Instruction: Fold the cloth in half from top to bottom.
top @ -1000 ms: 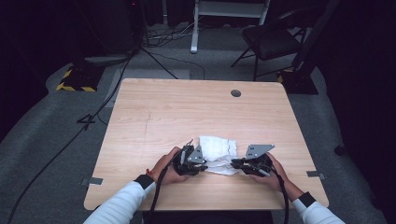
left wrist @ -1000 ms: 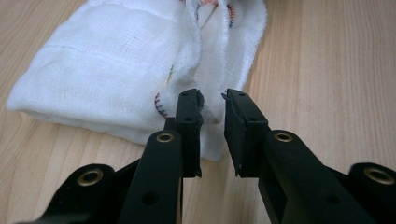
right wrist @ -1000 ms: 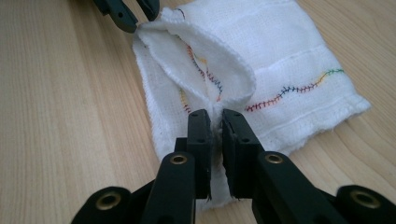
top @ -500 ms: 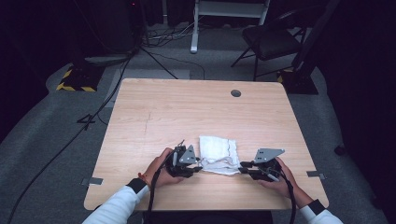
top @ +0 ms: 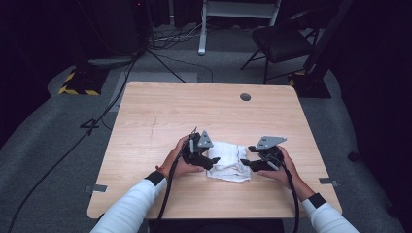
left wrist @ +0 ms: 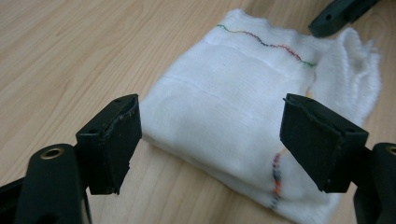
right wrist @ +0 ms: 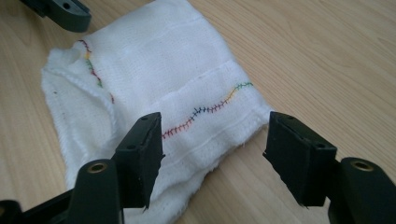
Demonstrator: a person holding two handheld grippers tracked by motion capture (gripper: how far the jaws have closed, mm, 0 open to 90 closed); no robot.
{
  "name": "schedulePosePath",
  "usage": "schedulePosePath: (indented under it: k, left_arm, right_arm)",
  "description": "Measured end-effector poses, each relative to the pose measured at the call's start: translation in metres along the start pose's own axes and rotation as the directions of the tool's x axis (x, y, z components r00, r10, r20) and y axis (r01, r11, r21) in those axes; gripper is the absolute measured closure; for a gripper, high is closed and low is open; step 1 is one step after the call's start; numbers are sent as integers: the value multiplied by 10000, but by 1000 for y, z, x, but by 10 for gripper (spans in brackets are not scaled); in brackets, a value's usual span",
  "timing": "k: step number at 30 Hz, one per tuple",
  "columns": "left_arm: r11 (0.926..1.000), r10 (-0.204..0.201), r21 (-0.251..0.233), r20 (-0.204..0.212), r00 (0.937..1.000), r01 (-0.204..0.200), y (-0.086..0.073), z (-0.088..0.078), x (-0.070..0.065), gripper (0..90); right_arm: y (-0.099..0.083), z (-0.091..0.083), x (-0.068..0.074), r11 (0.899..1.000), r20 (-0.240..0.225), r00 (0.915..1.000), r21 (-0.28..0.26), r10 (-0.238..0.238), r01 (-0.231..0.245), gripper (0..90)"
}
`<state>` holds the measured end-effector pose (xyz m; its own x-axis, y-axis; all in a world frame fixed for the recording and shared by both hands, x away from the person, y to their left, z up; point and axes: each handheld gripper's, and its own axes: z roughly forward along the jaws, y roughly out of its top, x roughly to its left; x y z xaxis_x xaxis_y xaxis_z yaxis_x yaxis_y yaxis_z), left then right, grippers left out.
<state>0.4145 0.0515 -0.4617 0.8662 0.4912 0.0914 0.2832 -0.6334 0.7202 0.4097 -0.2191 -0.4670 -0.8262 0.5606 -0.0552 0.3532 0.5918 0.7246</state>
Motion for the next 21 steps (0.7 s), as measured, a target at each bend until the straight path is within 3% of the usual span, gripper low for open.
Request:
schedulePosePath:
  k: [2, 5, 11, 14, 21]
  left_arm:
    - [9994, 169, 296, -31, 9999, -168, 1, 8, -1, 210]
    - [9971, 295, 689, 250, 9993, -312, -1, 13, -3, 208]
    - [9949, 533, 827, 499, 9973, -573, -7, 9, -11, 209]
    - [9929, 684, 941, 492, 9964, -729, -12, 8, -15, 210]
    - [9926, 776, 909, 418, 9961, -811, -16, 5, -20, 211]
  right_arm:
    - [1, 5, -1, 9999, 12, 10000, 110, -11, 11, 359]
    - [1, 10, 1, 9996, -297, 9995, 286, -59, 67, 352]
    - [-3, 9, 11, 9968, -1037, 9928, 472, -595, 646, 344]
    - [-6, 8, 16, 9935, -1061, 9903, 600, -900, 967, 347]
    - [-12, 7, 21, 9920, -867, 9909, 649, -1027, 1085, 347]
